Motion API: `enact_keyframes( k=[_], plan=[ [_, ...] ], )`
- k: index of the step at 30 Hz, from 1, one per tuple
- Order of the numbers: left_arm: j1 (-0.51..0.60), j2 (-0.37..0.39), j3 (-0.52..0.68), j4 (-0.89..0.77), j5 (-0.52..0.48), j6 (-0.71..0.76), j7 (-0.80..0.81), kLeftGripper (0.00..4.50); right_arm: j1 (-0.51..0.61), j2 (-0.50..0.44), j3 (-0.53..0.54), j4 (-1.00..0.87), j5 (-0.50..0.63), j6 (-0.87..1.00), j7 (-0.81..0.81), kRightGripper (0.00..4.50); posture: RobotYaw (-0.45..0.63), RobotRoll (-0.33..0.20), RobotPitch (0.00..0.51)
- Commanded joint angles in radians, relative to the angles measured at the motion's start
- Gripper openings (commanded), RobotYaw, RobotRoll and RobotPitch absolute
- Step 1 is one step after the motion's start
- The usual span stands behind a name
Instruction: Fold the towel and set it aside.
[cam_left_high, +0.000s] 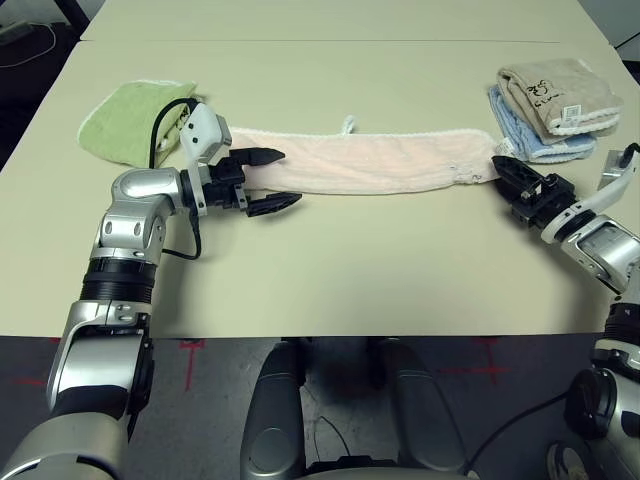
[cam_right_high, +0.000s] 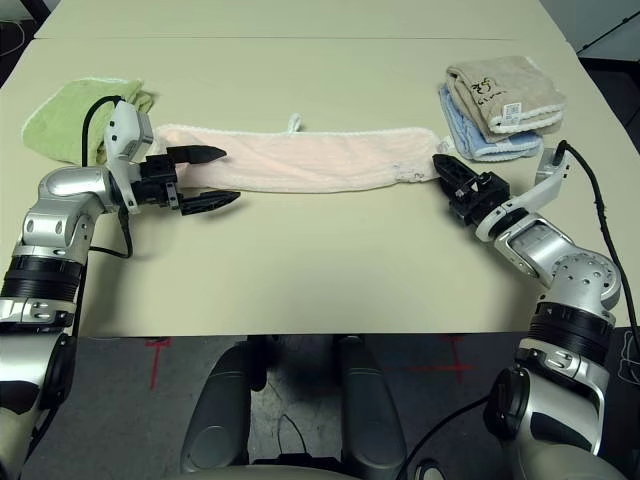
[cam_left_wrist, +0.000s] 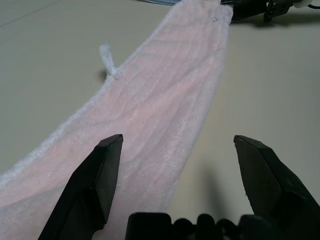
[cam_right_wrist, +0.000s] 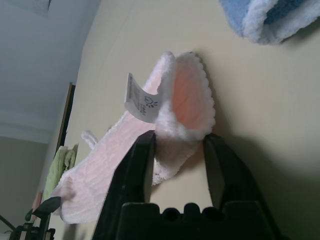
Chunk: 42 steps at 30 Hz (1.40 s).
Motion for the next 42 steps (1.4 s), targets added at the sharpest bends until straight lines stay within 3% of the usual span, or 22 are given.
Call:
enact_keyframes(
  k=[1, 3, 4, 25, 31, 42],
  plan=[
    [0.018, 0.006, -0.007, -0.007, -0.009, 0.013, -0.020, 4.50, 0.024, 0.004, -0.016, 0.002, 0.003, 0.000, -0.016, 0.83, -0.01, 0.000, 0.306],
    [0.021, 0.005, -0.005, -0.011, -0.013, 0.016, -0.024, 4.50, 0.028, 0.004, -0.017, -0.002, 0.008, -0.001, -0.018, 0.07, -0.01, 0.000, 0.306],
    [0.022, 0.003, -0.003, -0.014, -0.017, 0.018, -0.026, 4.50, 0.031, 0.003, -0.018, -0.005, 0.011, 0.000, -0.019, 0.03, -0.02, 0.000, 0.305],
    [0.042, -0.006, -0.007, -0.031, -0.025, 0.019, -0.023, 4.50, 0.074, -0.130, -0.014, -0.011, -0.011, 0.027, 0.096, 0.03, -0.03, 0.000, 0.292],
    [0.029, -0.014, -0.003, -0.014, -0.015, 0.012, -0.002, 4.50, 0.067, -0.119, -0.004, -0.026, -0.025, 0.006, 0.112, 0.03, -0.03, 0.000, 0.292],
    [0.040, 0.005, -0.005, -0.024, -0.012, 0.026, 0.000, 4.50, -0.054, -0.068, 0.054, -0.031, -0.031, -0.071, 0.191, 0.03, -0.01, 0.000, 0.291]
  ],
)
